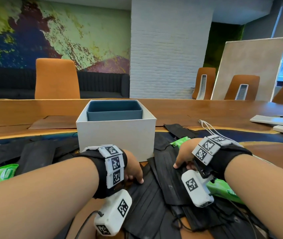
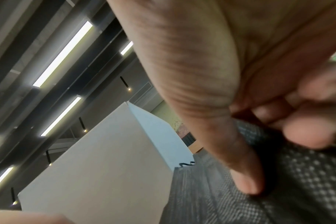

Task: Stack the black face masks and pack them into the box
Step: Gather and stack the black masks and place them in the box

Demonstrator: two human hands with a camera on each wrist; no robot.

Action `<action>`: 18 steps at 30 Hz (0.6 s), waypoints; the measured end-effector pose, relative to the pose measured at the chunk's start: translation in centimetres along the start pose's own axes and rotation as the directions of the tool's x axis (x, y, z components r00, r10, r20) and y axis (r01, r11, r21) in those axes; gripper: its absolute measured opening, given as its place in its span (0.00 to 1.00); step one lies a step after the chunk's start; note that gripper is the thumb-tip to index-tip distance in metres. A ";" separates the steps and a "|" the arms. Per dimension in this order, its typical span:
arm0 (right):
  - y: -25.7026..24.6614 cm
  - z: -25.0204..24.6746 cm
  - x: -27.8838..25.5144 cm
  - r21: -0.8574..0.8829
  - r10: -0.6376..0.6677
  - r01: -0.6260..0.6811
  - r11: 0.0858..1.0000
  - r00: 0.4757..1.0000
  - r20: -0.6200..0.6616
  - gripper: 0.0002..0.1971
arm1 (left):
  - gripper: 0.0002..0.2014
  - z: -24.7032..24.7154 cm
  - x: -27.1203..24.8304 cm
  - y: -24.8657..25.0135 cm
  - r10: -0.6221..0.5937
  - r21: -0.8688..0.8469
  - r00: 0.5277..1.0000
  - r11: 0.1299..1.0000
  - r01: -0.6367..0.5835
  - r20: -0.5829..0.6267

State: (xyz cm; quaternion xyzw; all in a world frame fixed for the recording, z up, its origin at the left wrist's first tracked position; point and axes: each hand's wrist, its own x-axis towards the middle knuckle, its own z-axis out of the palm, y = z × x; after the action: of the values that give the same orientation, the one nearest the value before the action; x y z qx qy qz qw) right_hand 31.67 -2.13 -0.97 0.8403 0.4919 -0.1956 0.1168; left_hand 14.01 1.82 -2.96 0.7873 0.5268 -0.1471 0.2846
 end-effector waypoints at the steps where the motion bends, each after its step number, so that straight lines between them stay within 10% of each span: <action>1: 0.1 -0.1 0.1 0.034 -0.001 0.001 0.999 1.000 0.008 0.19 | 0.20 -0.2 0.0 -0.3 0.020 -0.077 1.000 0.997 -0.021 -0.011; 9: 1.9 -2.2 -1.3 0.290 -0.115 0.171 0.942 0.973 -0.200 0.15 | 0.03 -3.3 -3.5 -4.0 0.143 -0.224 0.948 0.952 -0.210 -0.285; 18: 1.5 -3.4 -7.1 0.778 -0.413 0.523 0.349 0.831 -0.373 0.13 | 0.15 -4.5 -6.4 -9.1 0.176 -0.599 0.853 0.643 -0.478 -0.492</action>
State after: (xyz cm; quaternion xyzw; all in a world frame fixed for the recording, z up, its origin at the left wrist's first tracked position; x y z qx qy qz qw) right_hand 30.61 -7.04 5.24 0.6167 0.5530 -0.3900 -0.4023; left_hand 2.84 2.35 1.30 0.7146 0.4326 0.2793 0.4734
